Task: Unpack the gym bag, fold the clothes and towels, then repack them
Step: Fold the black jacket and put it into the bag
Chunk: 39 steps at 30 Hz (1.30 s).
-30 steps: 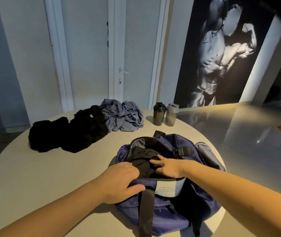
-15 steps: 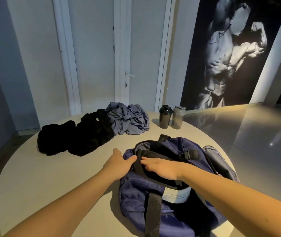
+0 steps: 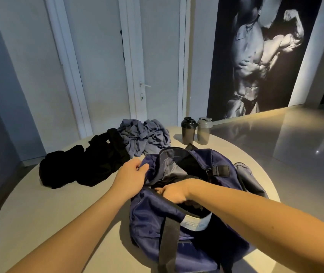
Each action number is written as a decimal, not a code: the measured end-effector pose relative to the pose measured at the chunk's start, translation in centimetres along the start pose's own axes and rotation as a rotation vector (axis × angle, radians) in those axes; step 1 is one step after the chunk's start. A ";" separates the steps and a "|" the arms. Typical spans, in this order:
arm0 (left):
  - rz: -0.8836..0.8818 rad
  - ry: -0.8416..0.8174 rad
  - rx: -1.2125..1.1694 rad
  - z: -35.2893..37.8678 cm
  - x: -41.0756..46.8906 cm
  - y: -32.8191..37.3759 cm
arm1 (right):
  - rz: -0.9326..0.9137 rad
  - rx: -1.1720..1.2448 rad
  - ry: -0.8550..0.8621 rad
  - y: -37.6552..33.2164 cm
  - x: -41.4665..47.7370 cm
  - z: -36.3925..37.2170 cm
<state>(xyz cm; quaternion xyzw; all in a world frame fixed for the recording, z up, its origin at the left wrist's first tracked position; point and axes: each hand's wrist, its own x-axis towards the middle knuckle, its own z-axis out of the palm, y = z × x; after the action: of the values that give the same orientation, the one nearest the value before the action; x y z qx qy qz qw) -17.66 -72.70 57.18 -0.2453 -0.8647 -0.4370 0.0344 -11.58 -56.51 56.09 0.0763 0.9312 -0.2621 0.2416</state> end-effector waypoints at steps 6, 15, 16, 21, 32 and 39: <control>0.001 -0.003 0.058 -0.2 0.0 -1.7 | -0.058 0.135 -0.054 -0.4 0.5 -1.4; 0.061 0.008 0.102 0.6 -1.2 -3.3 | -0.049 0.267 -0.269 1.1 -0.9 -1.7; 0.062 0.009 0.100 0.6 -1.2 -3.4 | -0.072 0.111 -0.254 1.1 -0.8 -1.2; 0.066 0.005 0.085 0.6 -1.5 -3.9 | -0.194 -0.351 -0.288 0.3 -0.4 1.7; 0.126 0.053 0.120 1.7 -2.5 -5.1 | -0.009 0.649 -0.297 4.1 -2.8 -2.7; 0.134 0.140 0.277 2.3 -3.3 -4.8 | 0.096 0.347 -0.169 2.1 -3.3 0.0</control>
<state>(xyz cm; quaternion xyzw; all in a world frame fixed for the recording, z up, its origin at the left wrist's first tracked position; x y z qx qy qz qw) -16.60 -74.58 51.28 -0.2641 -0.8940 -0.3261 0.1570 -8.14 -54.80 56.75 0.1387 0.8438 -0.4125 0.3141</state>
